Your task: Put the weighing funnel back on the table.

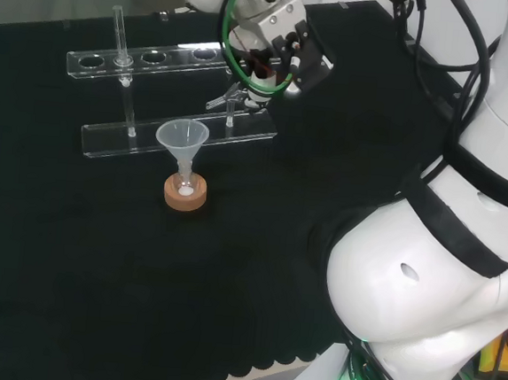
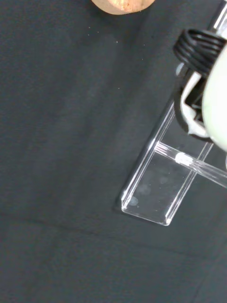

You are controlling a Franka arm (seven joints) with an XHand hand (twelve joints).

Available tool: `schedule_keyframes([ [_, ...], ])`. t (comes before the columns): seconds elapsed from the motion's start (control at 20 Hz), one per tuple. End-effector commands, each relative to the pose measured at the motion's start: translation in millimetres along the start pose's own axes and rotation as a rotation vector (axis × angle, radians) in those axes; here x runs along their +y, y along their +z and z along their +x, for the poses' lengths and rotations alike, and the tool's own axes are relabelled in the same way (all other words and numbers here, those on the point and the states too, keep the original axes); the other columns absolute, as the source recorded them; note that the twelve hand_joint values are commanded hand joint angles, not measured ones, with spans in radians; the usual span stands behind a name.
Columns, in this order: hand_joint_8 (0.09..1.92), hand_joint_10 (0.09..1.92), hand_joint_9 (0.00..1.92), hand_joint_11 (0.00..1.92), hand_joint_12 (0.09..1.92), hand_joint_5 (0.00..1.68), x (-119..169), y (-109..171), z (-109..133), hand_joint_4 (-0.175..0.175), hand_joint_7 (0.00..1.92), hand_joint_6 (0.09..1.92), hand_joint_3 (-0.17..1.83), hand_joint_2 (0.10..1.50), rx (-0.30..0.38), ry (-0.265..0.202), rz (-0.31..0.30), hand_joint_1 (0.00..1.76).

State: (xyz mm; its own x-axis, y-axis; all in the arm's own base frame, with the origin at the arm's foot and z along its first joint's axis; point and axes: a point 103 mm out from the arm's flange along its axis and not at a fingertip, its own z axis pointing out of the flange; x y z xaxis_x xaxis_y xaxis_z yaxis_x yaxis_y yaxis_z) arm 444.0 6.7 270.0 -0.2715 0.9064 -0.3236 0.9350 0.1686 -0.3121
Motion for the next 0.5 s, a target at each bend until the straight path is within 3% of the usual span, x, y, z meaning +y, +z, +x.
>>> schedule_keyframes([
  [0.05,0.7,0.53,1.04,0.48,1.28,1.12,-1,14,-10,0.175,0.92,1.03,0.84,0.64,0.05,0.015,0.0,1.09],
  [0.4,0.7,0.53,1.05,0.48,1.28,1.12,4,36,-18,0.175,0.91,1.03,0.84,0.64,0.107,0.027,0.002,1.09],
  [0.5,0.7,0.53,1.05,0.48,1.29,1.12,7,45,-22,0.175,0.91,1.03,0.84,0.64,0.154,0.035,0.009,1.09],
])
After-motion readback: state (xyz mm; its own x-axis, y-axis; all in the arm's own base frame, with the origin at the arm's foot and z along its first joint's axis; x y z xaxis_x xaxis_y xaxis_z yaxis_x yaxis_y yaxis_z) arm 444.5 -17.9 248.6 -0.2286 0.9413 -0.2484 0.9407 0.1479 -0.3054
